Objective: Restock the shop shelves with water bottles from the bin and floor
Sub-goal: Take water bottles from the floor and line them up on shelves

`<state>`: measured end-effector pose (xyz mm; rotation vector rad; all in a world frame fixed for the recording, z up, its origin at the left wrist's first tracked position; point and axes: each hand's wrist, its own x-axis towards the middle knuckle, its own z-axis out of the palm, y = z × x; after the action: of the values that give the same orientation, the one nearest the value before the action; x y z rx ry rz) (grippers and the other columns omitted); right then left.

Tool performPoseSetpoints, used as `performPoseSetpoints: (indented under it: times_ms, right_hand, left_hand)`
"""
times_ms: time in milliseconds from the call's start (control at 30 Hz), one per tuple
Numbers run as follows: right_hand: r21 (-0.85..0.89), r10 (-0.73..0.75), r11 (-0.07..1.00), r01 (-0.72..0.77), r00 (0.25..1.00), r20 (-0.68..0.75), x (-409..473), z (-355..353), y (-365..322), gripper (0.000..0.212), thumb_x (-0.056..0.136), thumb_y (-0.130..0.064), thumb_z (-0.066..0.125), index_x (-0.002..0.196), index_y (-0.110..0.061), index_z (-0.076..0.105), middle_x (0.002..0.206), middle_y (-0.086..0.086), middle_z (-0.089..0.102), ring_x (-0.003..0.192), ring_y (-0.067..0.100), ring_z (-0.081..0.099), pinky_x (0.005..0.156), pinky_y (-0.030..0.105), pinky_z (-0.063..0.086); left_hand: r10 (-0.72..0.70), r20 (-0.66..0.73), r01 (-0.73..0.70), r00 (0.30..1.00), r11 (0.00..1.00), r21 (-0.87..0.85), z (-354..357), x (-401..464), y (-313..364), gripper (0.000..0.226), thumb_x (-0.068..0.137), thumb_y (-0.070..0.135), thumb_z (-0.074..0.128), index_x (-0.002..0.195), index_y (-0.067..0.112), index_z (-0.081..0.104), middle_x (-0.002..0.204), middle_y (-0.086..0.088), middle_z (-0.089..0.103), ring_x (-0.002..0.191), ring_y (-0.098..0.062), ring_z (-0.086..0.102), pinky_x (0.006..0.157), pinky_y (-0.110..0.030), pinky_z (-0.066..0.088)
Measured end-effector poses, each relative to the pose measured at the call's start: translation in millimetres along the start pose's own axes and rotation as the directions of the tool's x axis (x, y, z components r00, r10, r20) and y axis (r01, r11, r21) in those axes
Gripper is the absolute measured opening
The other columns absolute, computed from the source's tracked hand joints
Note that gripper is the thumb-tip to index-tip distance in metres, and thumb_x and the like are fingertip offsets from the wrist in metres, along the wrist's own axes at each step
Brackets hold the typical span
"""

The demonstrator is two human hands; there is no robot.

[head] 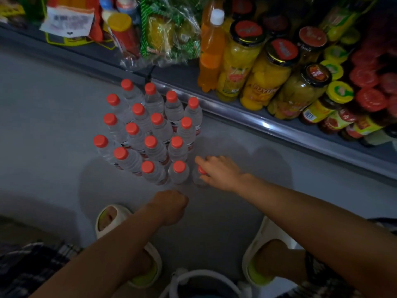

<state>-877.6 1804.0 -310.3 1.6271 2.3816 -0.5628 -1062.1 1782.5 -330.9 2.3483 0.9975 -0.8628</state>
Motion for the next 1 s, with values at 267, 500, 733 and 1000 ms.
performPoseSetpoints:
  times_ms: [267,500,733,1000]
  right_hand:
    - [0.079,-0.031,0.997,0.026,0.997,0.069,-5,-16,4,0.032,0.091,-0.024,0.054,0.118,-0.012,0.043,0.104,0.020,0.058,0.096,0.040,0.058,0.069,0.036,0.039]
    - [0.212,-0.001,0.977,0.002,1.000,-0.006,-23,-94,7,0.022,0.082,-0.028,0.063,0.081,-0.019,0.042,0.078,0.003,0.048,0.080,0.030,0.054,0.065,0.037,0.043]
    - [0.154,-0.006,0.987,0.046,0.968,-0.250,-52,-194,-5,0.022,0.080,-0.029,0.068,0.077,-0.016,0.050,0.071,-0.002,0.049,0.073,0.020,0.050,0.054,0.033,0.028]
    - [0.192,0.023,0.977,0.088,0.860,-0.510,-91,-306,-16,0.018,0.076,-0.025,0.067,0.068,-0.017,0.052,0.063,-0.004,0.049,0.061,0.013,0.046,0.058,0.032,0.038]
  left_hand:
    - [0.027,-0.047,-0.026,0.999,0.999,0.034,-12,-4,5,0.028,0.096,0.025,0.041,0.116,0.013,0.057,0.126,-0.012,0.056,0.117,-0.032,0.053,0.090,-0.038,0.044]
    - [0.069,-0.180,-0.059,0.981,0.996,0.059,-60,-21,8,0.028,0.094,0.024,0.043,0.113,0.012,0.061,0.123,-0.014,0.059,0.115,-0.033,0.057,0.092,-0.043,0.049]
    - [0.086,-0.390,-0.081,0.917,0.996,0.031,-139,-62,11,0.019,0.091,0.027,0.047,0.099,0.017,0.062,0.111,-0.008,0.063,0.105,-0.030,0.060,0.084,-0.040,0.050]
    - [0.093,-0.632,-0.052,0.769,0.995,0.083,-244,-135,3,0.019,0.092,0.029,0.050,0.102,0.021,0.064,0.108,-0.004,0.066,0.103,-0.026,0.060,0.081,-0.035,0.050]
